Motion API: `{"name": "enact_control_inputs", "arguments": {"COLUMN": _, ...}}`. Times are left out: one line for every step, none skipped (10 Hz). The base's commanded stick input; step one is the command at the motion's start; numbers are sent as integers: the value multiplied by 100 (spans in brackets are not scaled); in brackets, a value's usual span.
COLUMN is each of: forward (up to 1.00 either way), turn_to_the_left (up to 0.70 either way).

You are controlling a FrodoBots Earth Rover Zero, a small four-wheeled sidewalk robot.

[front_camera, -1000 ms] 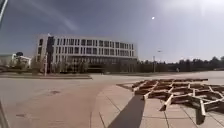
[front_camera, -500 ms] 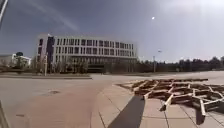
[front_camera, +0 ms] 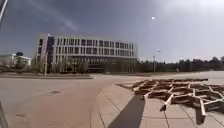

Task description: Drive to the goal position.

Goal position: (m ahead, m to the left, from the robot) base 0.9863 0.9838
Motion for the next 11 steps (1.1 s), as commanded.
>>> {"name": "enact_control_inputs", "arguments": {"forward": 5, "turn_to_the_left": 0}}
{"name": "enact_control_inputs", "arguments": {"forward": 5, "turn_to_the_left": 0}}
{"name": "enact_control_inputs", "arguments": {"forward": 5, "turn_to_the_left": 0}}
{"name": "enact_control_inputs", "arguments": {"forward": 5, "turn_to_the_left": 0}}
{"name": "enact_control_inputs", "arguments": {"forward": 5, "turn_to_the_left": 0}}
{"name": "enact_control_inputs", "arguments": {"forward": 5, "turn_to_the_left": 0}}
{"name": "enact_control_inputs", "arguments": {"forward": 5, "turn_to_the_left": 0}}
{"name": "enact_control_inputs", "arguments": {"forward": 5, "turn_to_the_left": 0}}
{"name": "enact_control_inputs", "arguments": {"forward": 5, "turn_to_the_left": 0}}
{"name": "enact_control_inputs", "arguments": {"forward": 5, "turn_to_the_left": 0}}
{"name": "enact_control_inputs", "arguments": {"forward": 5, "turn_to_the_left": 0}}
